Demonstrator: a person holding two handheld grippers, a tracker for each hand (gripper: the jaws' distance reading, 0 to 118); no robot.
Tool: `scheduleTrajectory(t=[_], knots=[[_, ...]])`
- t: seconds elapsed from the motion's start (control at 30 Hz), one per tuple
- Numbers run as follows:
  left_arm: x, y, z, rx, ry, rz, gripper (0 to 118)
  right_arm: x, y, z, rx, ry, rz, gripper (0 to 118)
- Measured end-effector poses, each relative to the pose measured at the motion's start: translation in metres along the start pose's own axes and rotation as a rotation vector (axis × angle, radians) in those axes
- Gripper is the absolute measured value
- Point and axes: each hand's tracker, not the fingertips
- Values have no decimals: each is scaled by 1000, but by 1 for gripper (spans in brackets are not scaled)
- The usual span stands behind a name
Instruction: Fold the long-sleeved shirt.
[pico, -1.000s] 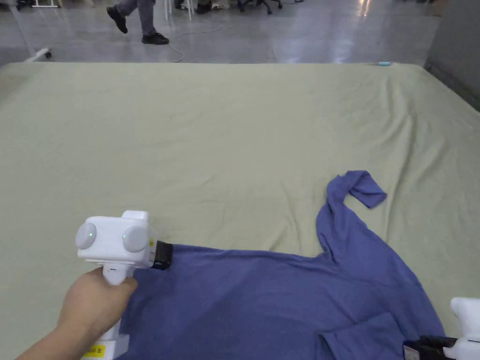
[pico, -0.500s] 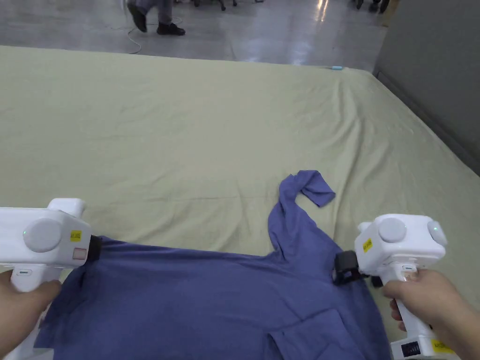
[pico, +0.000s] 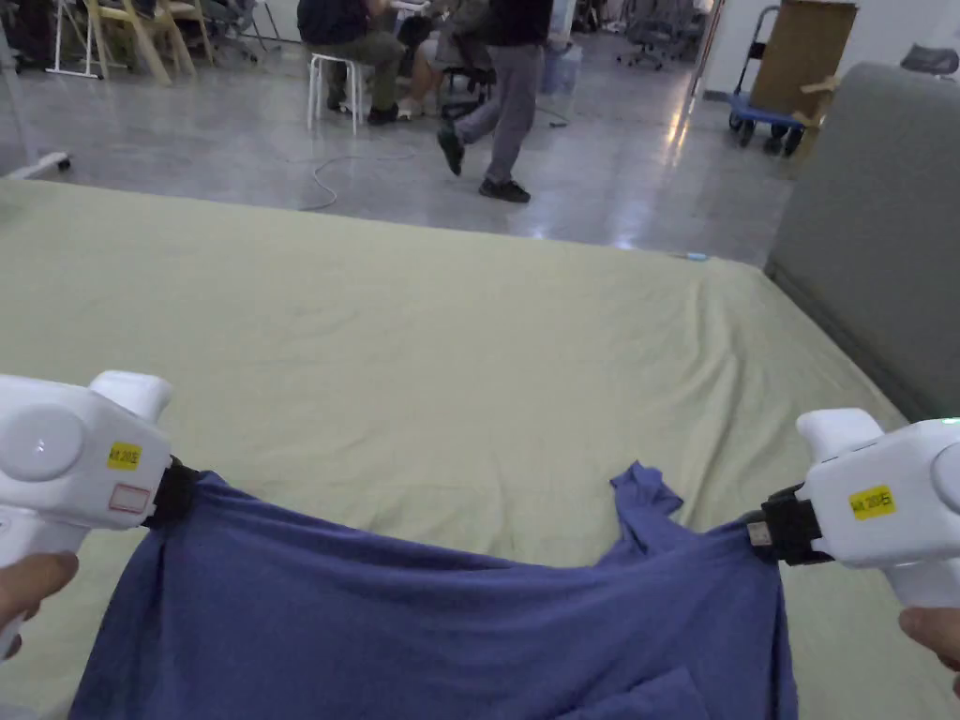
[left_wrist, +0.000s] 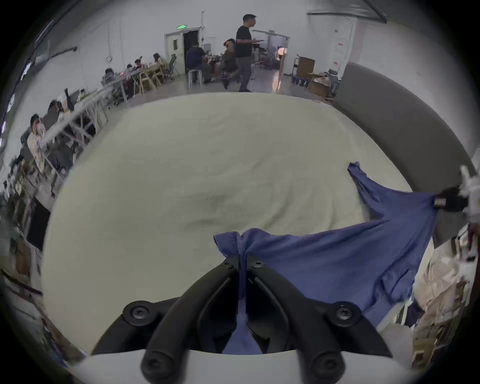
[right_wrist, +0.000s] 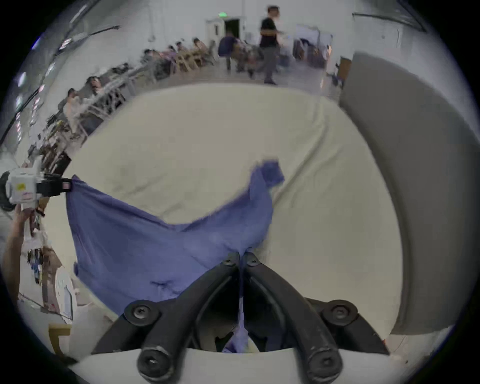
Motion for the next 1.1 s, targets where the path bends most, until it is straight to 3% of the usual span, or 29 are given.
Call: scheduleTrajectory(t=[0.23, 0.33, 0.43, 0.5, 0.57, 0.67, 0.93, 1.1], knots=[[-45, 146, 83, 202, 72, 84, 1, 7, 135, 97, 259, -181, 98, 0], [-52, 212, 109, 296, 92, 109, 1, 14, 204, 118, 296, -168, 29, 0], [-52, 272, 128, 353, 113, 99, 1, 17, 271, 136, 359, -255, 22, 0], [-48, 312, 140, 410, 192, 80, 1, 25, 314, 152, 423, -301, 7, 0], [-43, 346, 153, 455, 272, 64, 1, 31, 351, 170, 493, -287, -53, 0], [-40, 390, 177, 525, 276, 101, 1, 32, 395, 202, 570, -371, -32, 0], [-29, 452, 221, 737, 300, 106, 1, 38, 439, 268, 883, -464, -69, 0], [-23, 453, 183, 695, 296, 98, 1, 40, 438, 221, 779, -471, -24, 0]])
